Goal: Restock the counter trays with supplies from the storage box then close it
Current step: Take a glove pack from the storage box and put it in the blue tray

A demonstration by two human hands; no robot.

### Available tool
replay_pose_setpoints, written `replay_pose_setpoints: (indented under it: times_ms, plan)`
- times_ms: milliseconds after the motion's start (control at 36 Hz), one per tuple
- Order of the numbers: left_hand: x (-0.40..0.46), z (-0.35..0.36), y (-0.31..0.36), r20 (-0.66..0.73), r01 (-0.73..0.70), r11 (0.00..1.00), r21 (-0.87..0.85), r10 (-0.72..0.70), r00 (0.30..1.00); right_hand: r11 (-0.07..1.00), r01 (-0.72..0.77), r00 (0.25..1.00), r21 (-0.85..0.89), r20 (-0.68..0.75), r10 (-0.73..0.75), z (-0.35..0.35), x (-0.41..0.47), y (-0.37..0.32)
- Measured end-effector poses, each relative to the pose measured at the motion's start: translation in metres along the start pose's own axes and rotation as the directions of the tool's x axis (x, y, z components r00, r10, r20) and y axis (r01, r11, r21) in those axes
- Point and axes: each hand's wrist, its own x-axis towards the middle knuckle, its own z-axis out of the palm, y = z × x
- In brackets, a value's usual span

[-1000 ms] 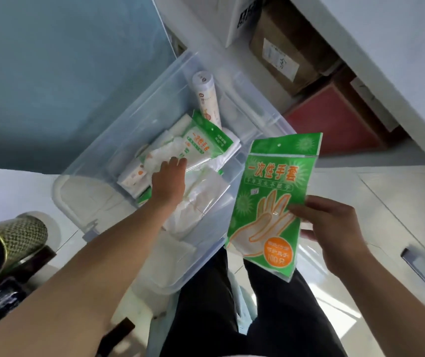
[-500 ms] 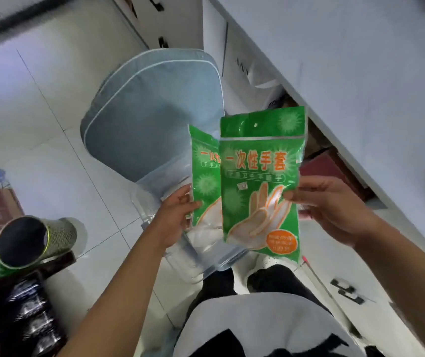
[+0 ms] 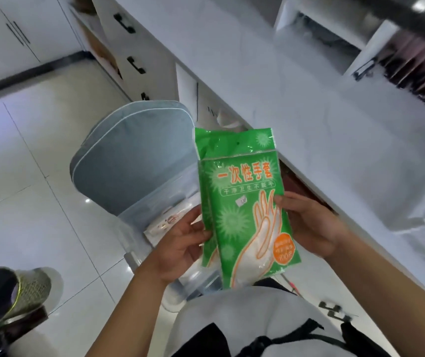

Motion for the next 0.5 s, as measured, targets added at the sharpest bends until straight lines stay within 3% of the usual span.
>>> replay_pose_setpoints:
  times_ms: [111,361,500]
  plan:
    - [0.003,0.007,-0.006,0.037,0.055,0.993,0.104,-0.059,0.998,0.989,0.001,1.0,0.147,-0.028,0.003,-0.014,-0.01,0.004]
    - [0.017,0.048,-0.01,0.041,0.149,0.973,0.176,-0.159,0.986,0.989,0.148,0.973,0.027,-0.185,-0.14,-0.046,-0.042,0.004]
    - [0.026,0.096,-0.021,-0.105,0.09,0.871,0.483,-0.044,0.993,0.953,0.294,0.907,-0.066,-0.294,-0.3,-0.062,-0.066,-0.001]
